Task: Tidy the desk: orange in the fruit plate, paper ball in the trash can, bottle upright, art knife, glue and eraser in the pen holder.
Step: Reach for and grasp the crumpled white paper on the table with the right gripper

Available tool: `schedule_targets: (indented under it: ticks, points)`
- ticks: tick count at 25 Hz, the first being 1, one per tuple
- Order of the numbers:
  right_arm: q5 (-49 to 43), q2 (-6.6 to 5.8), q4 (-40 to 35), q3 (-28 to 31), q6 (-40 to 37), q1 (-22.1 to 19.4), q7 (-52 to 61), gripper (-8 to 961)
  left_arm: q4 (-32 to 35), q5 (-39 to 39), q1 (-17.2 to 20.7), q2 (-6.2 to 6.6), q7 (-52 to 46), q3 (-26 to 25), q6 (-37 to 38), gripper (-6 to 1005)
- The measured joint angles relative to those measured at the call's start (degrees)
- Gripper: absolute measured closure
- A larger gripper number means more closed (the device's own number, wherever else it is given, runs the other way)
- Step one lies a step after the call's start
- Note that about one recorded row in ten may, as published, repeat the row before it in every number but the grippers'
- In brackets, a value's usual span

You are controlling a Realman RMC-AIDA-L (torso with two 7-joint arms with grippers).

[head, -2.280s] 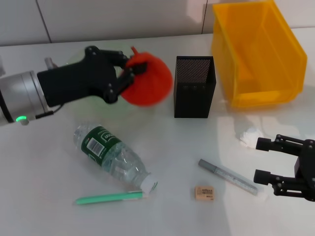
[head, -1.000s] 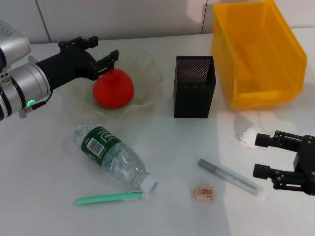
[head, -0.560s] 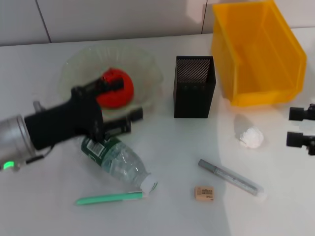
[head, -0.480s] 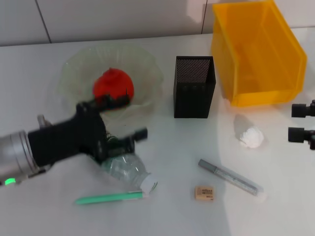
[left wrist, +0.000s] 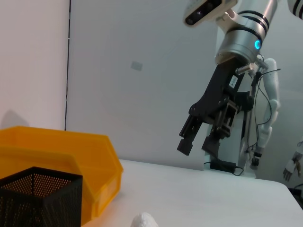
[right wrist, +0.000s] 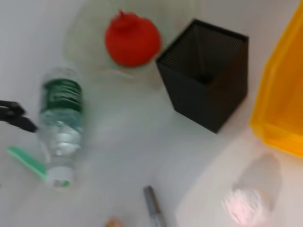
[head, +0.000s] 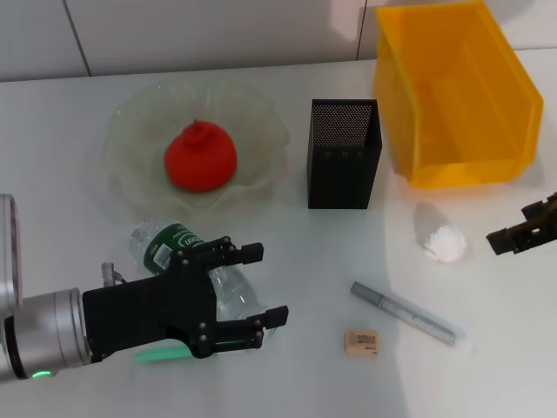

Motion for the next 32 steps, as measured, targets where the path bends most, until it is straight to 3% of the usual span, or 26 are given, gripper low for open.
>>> schedule_targets:
  ticks: [6, 11, 22, 32]
  points:
    - [-4.82, 0.27, 4.02, -13.02, 8.05, 0.55, 7.01, 208, -0.47, 0.05, -0.26, -0.02, 0.32, 0.05, -1.58, 187]
    - [-10.76, 0.27, 8.84, -19.33, 15.93, 0.77, 10.29, 222, -0.57, 0.06, -0.37, -0.02, 0.38, 0.08, -1.84, 188]
    - [-11.26, 0.14, 17.94, -21.86, 25.79, 2.89, 11.11, 253, -0.78, 0.06, -0.43, -0.11, 0.54, 0.09, -2.21, 190]
    - [-11.31, -0.02, 24.96, -22.10, 29.78, 5.52, 10.40, 281, -1.30, 0.05, -0.60, -0.10, 0.59, 0.27, -2.20, 192]
